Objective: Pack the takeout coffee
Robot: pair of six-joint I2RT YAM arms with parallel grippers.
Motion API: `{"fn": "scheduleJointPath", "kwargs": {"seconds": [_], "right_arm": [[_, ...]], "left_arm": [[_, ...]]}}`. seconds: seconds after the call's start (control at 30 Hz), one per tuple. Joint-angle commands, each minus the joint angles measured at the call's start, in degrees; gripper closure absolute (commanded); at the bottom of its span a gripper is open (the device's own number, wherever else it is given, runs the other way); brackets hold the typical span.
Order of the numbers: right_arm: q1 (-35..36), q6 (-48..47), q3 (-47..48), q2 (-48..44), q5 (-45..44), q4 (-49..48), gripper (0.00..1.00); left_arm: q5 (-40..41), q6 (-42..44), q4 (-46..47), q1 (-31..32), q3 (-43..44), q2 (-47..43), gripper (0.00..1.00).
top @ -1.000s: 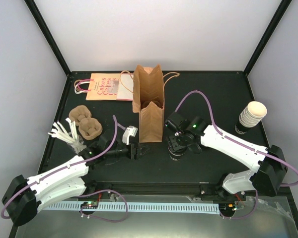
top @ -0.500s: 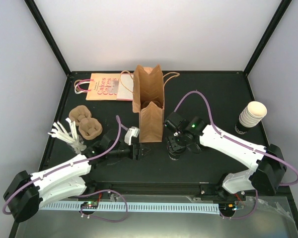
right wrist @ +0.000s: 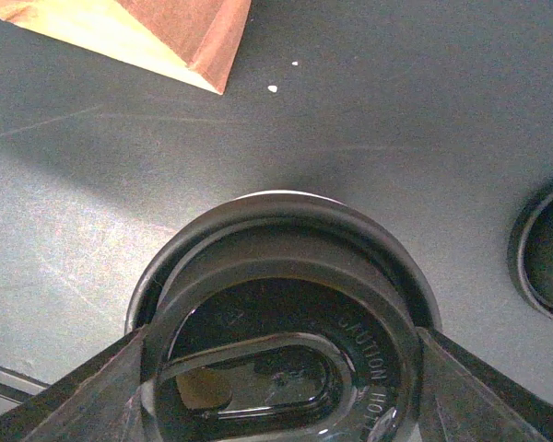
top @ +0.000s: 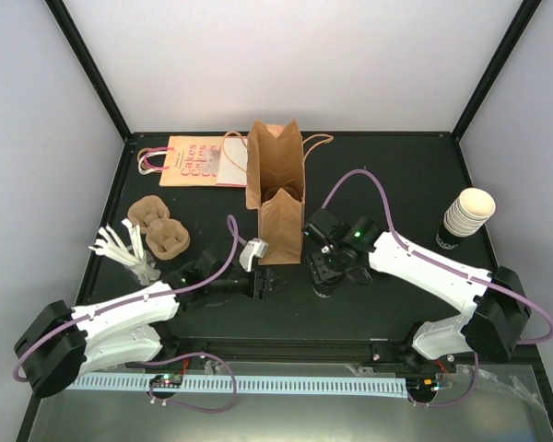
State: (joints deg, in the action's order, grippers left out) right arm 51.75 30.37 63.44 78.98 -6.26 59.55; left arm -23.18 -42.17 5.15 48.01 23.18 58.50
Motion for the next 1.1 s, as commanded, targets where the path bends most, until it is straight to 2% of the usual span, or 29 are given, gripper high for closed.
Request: {"fn": "scheduleJointPath", "kwargs": {"seconds": [0.0, 0.77, 1.07], "right_arm": [[0.4, -1.0, -0.9, 2.3, 0.6, -1.0, 0.28], [0.3, -2.7, -4.1, 4.8, 6.1, 1.3, 0.28], [0.4, -4.1, -7.3, 1.0, 10.6, -0.1, 0.28]], "left_arm": [[-0.1, -0.1, 3.7, 0.8, 3.2, 1.6, 0.30], [0.1, -1.7, 10.5, 1.7, 7.3, 12.3, 0.34], [0.4, -3.8, 12.6, 1.8, 9.8, 17.1, 0.42]]}}
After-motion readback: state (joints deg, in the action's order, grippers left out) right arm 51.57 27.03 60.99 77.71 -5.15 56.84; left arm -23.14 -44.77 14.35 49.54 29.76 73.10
